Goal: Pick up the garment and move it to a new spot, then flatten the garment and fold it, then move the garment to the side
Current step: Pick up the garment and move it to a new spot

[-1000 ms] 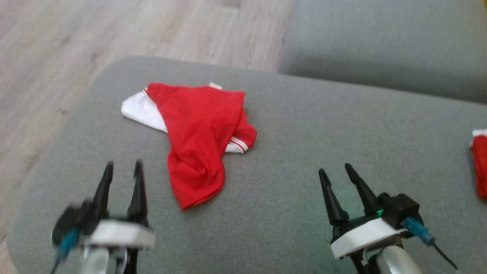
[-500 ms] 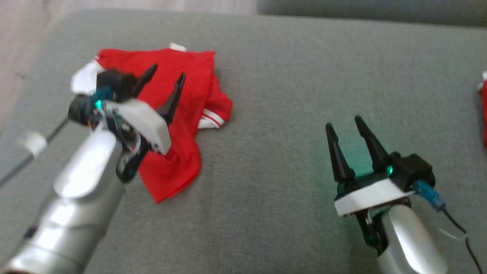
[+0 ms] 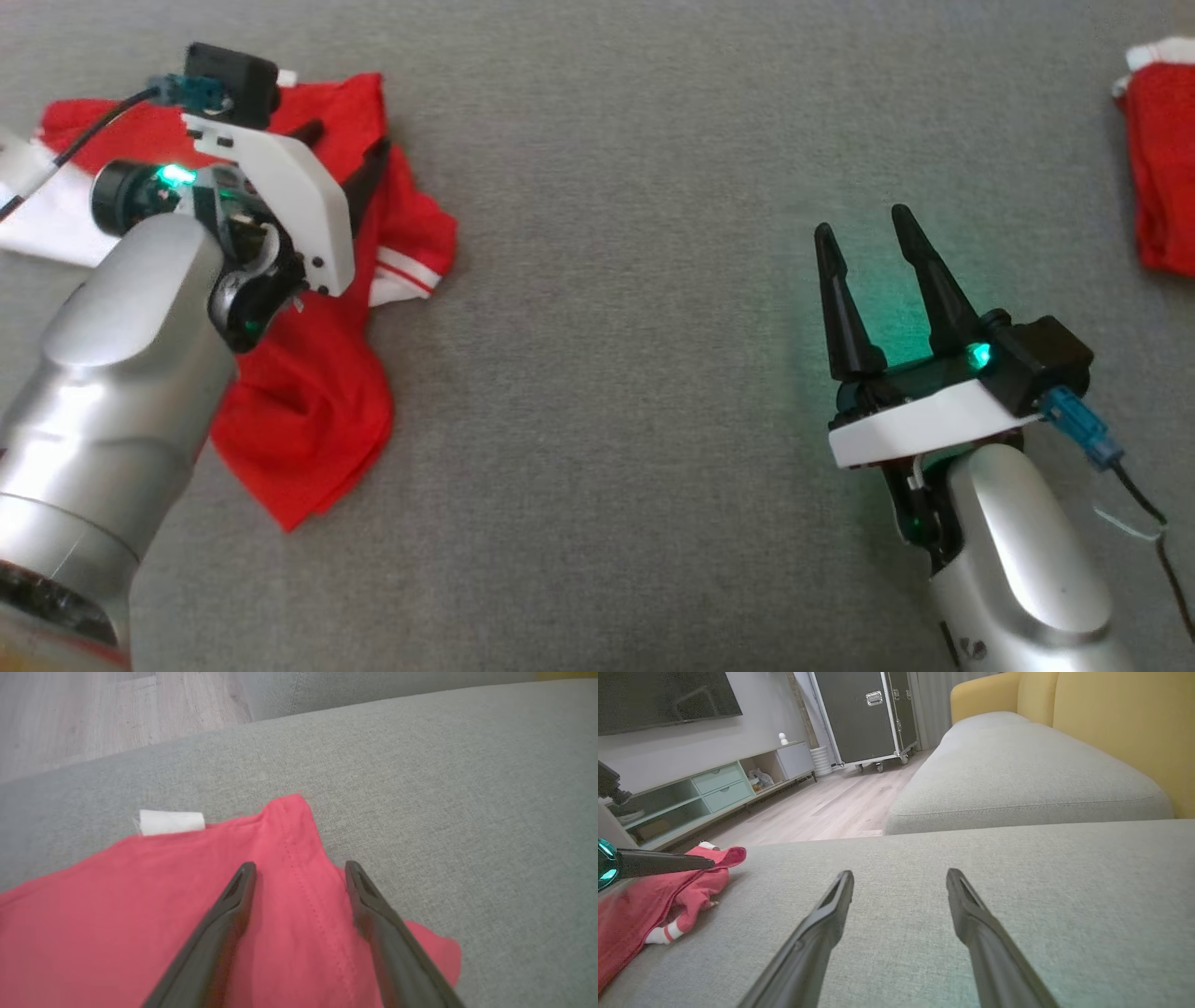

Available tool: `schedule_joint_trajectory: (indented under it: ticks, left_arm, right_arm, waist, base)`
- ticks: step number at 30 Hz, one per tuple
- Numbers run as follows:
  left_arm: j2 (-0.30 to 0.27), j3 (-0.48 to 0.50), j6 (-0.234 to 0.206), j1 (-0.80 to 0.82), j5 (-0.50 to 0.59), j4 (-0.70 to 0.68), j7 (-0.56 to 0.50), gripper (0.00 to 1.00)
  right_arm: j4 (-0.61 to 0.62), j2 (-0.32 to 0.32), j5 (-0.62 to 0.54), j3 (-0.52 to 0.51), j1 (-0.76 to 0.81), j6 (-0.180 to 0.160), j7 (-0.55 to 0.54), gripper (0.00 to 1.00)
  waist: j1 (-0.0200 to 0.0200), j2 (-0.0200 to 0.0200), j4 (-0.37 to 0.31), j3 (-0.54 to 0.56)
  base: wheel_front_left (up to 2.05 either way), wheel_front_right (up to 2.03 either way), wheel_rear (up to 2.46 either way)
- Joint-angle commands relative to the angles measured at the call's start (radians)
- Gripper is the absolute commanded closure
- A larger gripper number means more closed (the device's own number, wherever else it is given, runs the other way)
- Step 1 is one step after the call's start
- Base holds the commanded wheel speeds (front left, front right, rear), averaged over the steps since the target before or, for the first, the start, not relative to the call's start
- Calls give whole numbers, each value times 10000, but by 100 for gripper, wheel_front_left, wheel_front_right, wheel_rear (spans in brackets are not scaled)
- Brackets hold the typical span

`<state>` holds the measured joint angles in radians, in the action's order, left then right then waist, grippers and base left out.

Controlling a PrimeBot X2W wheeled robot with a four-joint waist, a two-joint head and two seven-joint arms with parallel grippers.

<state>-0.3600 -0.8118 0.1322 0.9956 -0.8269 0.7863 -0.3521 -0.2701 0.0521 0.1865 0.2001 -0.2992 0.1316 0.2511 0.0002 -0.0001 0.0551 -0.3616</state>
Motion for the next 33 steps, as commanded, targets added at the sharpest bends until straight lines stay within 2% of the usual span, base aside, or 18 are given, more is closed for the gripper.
schedule_joint_trajectory:
  ticks: [1,5,6,7,8,13,21,23,28,33]
  left_arm:
    - [-386,172,-16,477,-340,18,-46,0]
    - [-361,-28,-16,495,-666,309,-117,0]
    - [-357,-93,-16,494,-758,394,-127,25]
    - [-346,-149,-16,492,-865,440,-113,81]
    - [-328,-160,-16,486,-1012,471,-66,100]
    - [-341,-108,-16,550,-1515,370,909,100]
    - [-386,528,-16,653,-2137,-840,4917,100]
    - [-309,827,-16,653,-2423,-1064,5608,100]
    - [-205,1276,-16,624,-2477,-1767,6081,100]
    - [79,1986,-174,618,-1586,-2416,6133,100]
  right_arm:
    - [351,-18,54,189,-146,-9,107,0]
    - [345,-18,39,158,-156,-9,107,0]
    - [349,-18,34,146,-162,-9,107,0]
    - [353,-18,30,136,-167,-9,107,0]
    - [354,-18,26,122,-174,-9,107,0]
    - [300,-18,-32,106,-170,-9,107,0]
    - [77,-18,59,205,68,-9,107,0]
    - [30,-18,109,273,125,-9,107,0]
    - [-34,-18,246,405,220,-9,107,0]
    - [36,-18,351,509,225,-9,107,0]
  waist:
    - [-2,1,-177,-124]
    - [-2,1,-228,-122]
    - [-2,1,-237,-115]
    - [-2,1,-241,-104]
    - [-2,1,-239,-91]
    - [-2,1,-185,111]
    - [-2,1,-182,967]
    - [-2,1,-196,1201]
    - [-2,1,-359,1607]
    - [-2,1,-769,1702]
  base:
    - [0,0,0]
    - [0,0,0]
    - [0,0,0]
    - [0,0,0]
    - [0,0,0]
    - [0,0,0]
    - [0,0,0]
    - [0,0,0]
    - [0,0,0]
    - [0,0,0]
